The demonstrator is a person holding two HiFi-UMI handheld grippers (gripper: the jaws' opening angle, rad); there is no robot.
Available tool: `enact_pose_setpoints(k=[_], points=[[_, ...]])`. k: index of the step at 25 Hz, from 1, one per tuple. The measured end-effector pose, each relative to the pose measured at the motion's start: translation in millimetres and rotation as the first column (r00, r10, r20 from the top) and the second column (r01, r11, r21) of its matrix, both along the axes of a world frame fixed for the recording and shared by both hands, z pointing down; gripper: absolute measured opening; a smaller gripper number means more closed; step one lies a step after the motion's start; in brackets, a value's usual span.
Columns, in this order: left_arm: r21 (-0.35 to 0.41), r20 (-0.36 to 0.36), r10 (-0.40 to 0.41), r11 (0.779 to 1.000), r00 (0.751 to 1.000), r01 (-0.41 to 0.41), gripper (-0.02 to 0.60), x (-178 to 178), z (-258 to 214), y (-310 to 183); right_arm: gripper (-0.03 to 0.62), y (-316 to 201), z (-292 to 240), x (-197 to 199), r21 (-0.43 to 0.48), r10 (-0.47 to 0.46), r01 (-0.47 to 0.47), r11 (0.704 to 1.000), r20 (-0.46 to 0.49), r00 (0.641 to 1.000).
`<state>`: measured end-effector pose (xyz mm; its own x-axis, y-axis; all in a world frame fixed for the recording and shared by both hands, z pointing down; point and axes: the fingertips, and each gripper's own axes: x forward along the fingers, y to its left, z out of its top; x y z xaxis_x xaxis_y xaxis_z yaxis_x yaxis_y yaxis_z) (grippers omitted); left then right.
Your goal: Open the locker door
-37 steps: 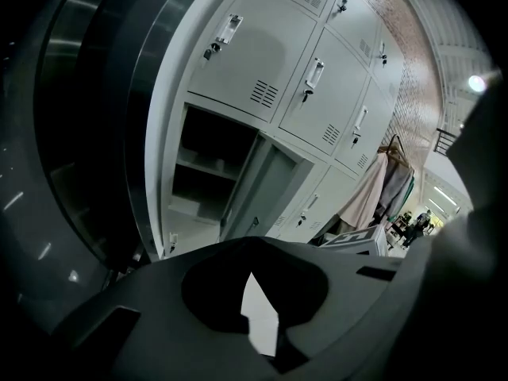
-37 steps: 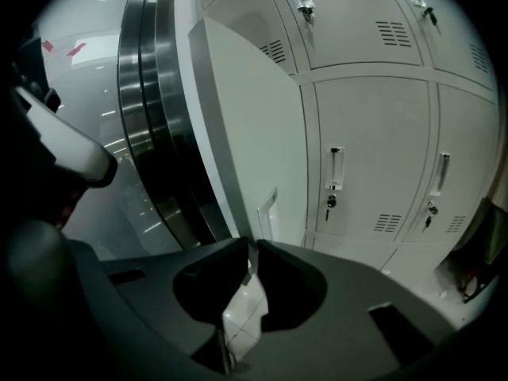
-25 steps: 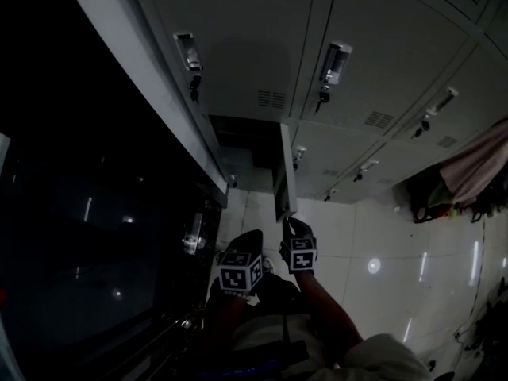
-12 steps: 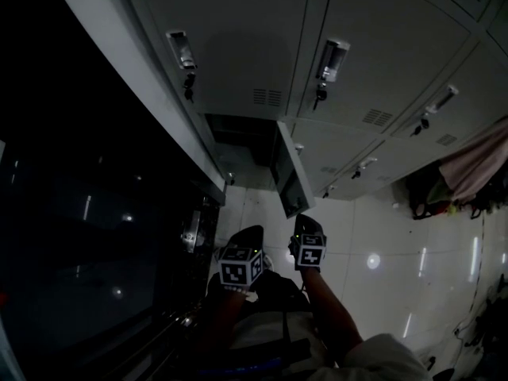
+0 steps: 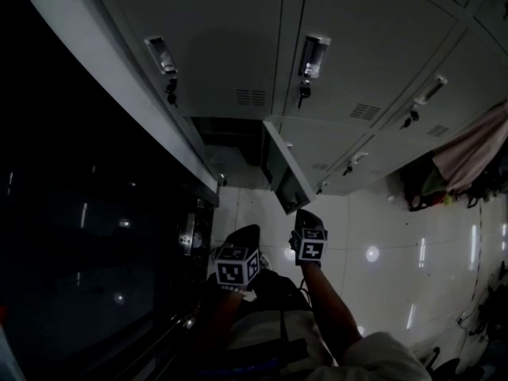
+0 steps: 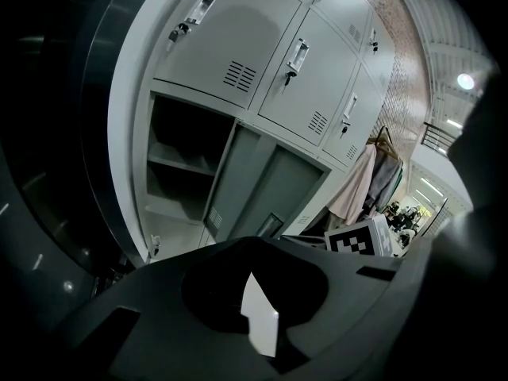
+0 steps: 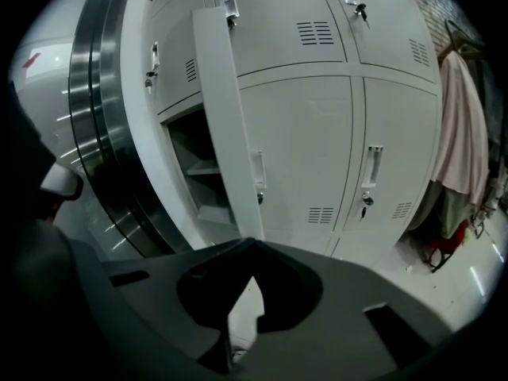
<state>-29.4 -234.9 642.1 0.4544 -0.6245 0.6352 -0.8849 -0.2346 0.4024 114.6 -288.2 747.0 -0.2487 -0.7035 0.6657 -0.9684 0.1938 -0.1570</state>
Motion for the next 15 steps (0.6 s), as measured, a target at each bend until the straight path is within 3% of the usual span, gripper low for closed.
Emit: enact_pose_setpoints(k=[15], points=[[0.004, 0.003, -0.052, 0.999, 0.999, 0.052, -0.006, -18, -3, 4, 0.006, 17, 4, -20, -0.031, -0.091, 0.091, 0.995, -0.014, 0.996]])
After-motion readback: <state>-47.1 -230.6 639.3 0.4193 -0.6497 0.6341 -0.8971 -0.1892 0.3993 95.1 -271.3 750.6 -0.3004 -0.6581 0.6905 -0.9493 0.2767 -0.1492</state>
